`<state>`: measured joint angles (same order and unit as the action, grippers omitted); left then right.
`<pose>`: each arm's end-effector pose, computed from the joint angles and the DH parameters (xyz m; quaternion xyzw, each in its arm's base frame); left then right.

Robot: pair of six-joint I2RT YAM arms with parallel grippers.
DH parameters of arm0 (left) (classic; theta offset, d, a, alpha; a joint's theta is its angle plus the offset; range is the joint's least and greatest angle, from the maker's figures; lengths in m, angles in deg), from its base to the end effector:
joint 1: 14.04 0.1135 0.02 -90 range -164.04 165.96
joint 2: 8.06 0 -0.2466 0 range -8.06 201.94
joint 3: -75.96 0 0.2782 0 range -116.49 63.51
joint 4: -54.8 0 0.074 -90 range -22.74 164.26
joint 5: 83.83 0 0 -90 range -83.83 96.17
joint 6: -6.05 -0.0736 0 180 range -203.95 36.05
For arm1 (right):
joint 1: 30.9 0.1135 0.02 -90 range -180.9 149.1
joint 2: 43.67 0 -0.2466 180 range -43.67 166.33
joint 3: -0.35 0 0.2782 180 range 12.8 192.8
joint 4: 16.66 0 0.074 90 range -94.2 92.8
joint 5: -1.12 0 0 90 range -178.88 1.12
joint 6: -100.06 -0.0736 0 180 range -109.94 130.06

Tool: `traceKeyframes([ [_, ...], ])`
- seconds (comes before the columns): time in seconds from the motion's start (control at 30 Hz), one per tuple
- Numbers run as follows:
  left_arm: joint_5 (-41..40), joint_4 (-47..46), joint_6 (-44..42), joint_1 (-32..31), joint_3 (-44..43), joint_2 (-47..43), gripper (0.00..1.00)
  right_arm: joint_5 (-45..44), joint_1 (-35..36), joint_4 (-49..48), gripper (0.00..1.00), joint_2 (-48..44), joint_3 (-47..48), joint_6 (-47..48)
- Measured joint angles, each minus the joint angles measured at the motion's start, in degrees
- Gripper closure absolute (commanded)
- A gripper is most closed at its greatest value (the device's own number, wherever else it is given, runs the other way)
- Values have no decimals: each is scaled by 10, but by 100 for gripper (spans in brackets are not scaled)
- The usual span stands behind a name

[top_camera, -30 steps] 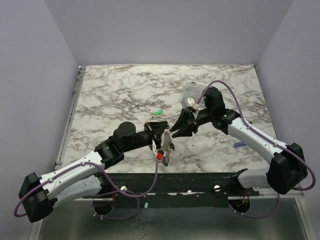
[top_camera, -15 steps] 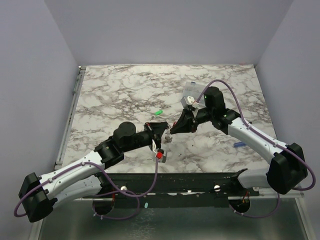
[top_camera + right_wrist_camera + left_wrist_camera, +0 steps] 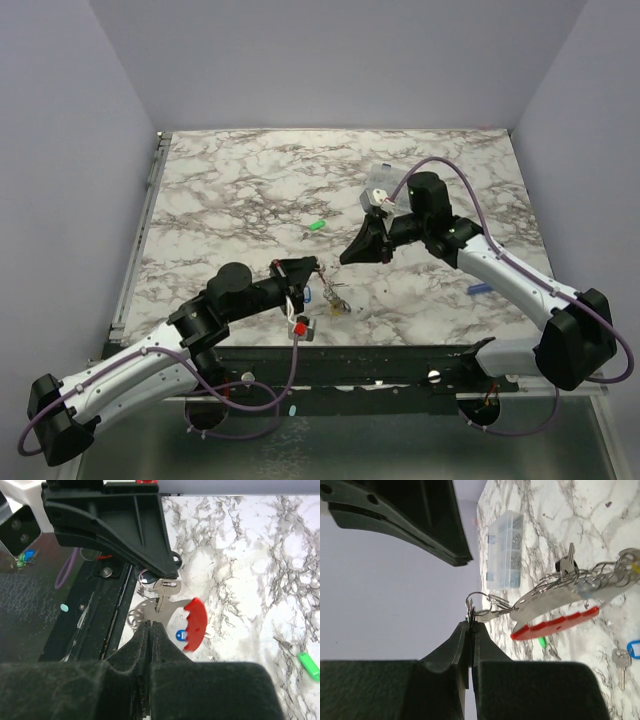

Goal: Remove the keys from the keyring

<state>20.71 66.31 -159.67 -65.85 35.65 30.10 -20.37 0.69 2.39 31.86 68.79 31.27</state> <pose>0.1384 -0.2059 0.2527 0.7146 0.2609 0.0386 0.6479 0.2410 0.2286 0.2735 -0.5786 0.4960 0.5153 0.3921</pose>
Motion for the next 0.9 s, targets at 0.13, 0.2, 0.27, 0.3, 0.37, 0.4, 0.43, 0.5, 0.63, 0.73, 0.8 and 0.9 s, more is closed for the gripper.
traceKeyframes([
  [0.13, 0, 14, -31, 0, 25, -18, 100, -10, -2, -2, 99, 0, 0, -22],
  [0.2, -1, 22, -32, 0, 24, -12, 100, -12, -3, -5, 99, 0, 0, -32],
  [0.27, -1, 35, -27, 0, 16, -2, 100, -12, -3, -8, 88, 1, 0, -37],
  [0.3, -3, 39, -23, 0, 10, 4, 100, -11, -3, -9, 77, 1, 0, -36],
  [0.37, -3, 40, -16, 0, -1, 15, 100, -4, -3, -9, 71, 3, 0, -34],
  [0.4, -3, 41, -14, 0, -4, 16, 100, 0, -3, -12, 68, 4, -2, -31],
  [0.43, -2, 41, -14, 0, -6, 15, 100, 4, -3, -15, 66, 5, -3, -29],
  [0.5, -1, 41, -15, 0, -6, 11, 100, 12, -3, -19, 63, 8, -7, -23],
  [0.63, 7, 40, -18, 0, -6, 7, 100, 31, -1, -27, 62, 20, -9, -10],
  [0.73, 11, 40, -20, 0, -7, 9, 100, 34, 10, -28, 59, 29, -9, 0],
  [0.8, 15, 39, -21, 0, -10, 15, 100, 34, 19, -29, 59, 33, -9, 8],
  [0.9, 20, 37, -23, 0, -16, 24, 100, 34, 34, -29, 59, 36, -10, 21],
])
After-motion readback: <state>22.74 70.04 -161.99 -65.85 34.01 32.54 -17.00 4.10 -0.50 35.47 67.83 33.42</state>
